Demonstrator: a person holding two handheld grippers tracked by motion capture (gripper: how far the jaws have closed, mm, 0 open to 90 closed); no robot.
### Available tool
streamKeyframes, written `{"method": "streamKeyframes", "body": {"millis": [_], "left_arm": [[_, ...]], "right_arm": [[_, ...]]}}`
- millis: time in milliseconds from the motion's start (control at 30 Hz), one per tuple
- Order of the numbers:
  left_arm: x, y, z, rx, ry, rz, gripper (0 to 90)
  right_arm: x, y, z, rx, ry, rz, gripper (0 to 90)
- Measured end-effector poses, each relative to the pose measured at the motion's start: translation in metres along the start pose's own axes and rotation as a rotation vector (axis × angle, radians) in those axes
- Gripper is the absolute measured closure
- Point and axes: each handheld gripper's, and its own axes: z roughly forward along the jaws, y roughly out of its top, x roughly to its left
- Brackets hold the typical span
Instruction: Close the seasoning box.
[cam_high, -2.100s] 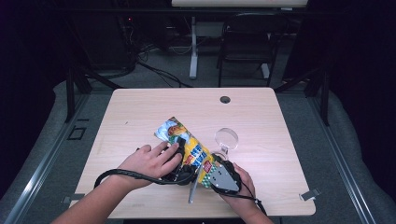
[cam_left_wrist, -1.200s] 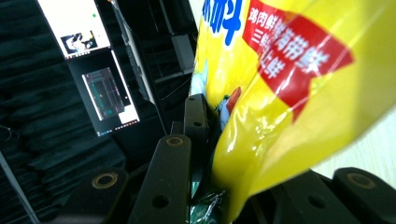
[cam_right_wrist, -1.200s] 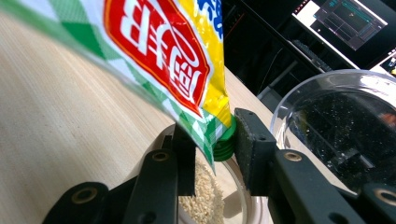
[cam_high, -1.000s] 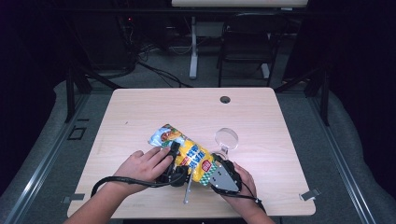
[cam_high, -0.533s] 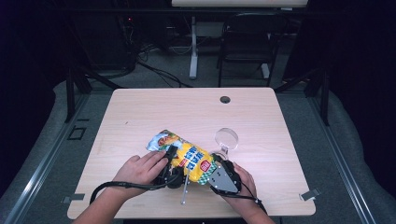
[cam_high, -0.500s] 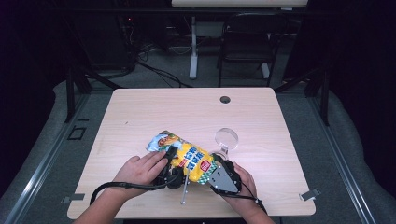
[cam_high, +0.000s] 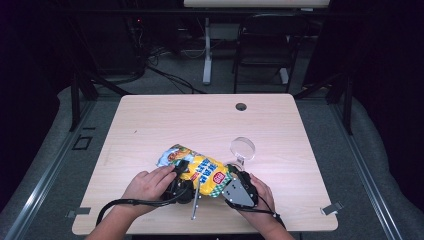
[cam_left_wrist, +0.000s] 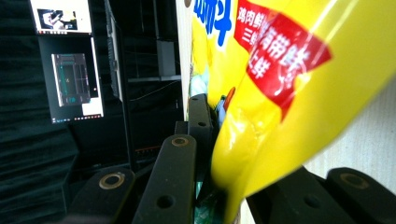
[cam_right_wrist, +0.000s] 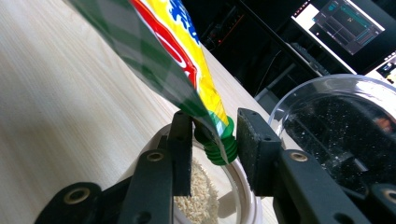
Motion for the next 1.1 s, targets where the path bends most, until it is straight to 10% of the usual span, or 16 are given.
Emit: {"method": "streamKeyframes", "body": {"millis": [1100], "left_arm": [[-0.016, -0.012, 0.010, -0.090, -0.108, -0.257, 85.9]], "right_arm": [[-0.005, -0.002, -0.001, -0.024, -0.020, 0.047, 55.5]]}}
